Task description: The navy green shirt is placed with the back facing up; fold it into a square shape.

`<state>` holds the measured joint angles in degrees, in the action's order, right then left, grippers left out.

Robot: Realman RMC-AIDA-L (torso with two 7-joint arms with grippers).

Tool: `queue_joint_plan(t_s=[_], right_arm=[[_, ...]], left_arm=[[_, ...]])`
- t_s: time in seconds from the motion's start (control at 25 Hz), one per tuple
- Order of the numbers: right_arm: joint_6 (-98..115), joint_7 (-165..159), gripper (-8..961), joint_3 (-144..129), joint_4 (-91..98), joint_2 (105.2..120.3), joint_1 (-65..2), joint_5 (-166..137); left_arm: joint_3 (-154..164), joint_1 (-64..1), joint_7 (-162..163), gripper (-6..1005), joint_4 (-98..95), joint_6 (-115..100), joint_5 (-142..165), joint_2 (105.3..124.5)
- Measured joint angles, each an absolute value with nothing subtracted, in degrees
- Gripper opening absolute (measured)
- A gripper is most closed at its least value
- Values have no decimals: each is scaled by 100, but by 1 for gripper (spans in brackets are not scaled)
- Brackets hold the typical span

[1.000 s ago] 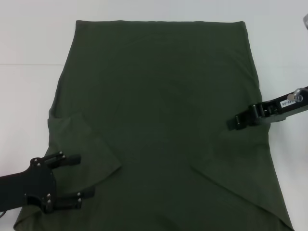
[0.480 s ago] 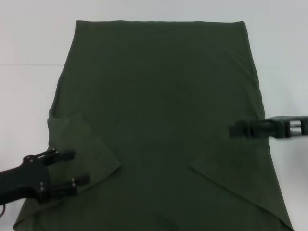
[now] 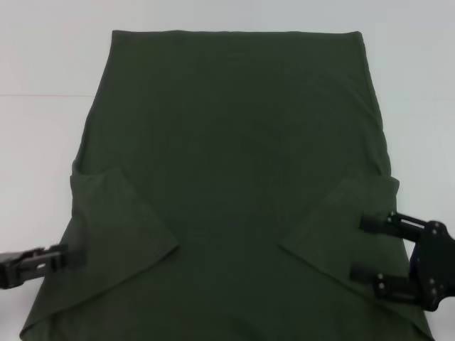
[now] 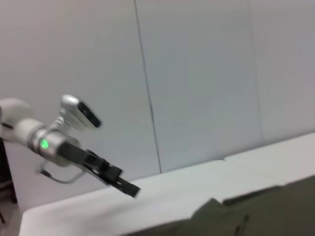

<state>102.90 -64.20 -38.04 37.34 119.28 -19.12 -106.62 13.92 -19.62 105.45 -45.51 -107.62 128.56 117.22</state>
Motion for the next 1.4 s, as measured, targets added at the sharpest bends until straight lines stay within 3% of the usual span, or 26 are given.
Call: queue_joint_plan(t_s=[0.36,0.76,1.4], right_arm=[[10044,-5975,832,-3857,3582,11948,-1965,-11165],[9881,-5728,831,-3865,3485,11953,-1945,-11236],[9748,-5722,830,-3868,3491,11953,-2046,-11235]], left_arm=[[1233,-2341,12449,891,-4879,-10824,14428,11404],[1071,-2596,13632,890,-5057,-10529,15768,11220],[1065,-2649,13895,887,-4723,-10257,15923,11206]])
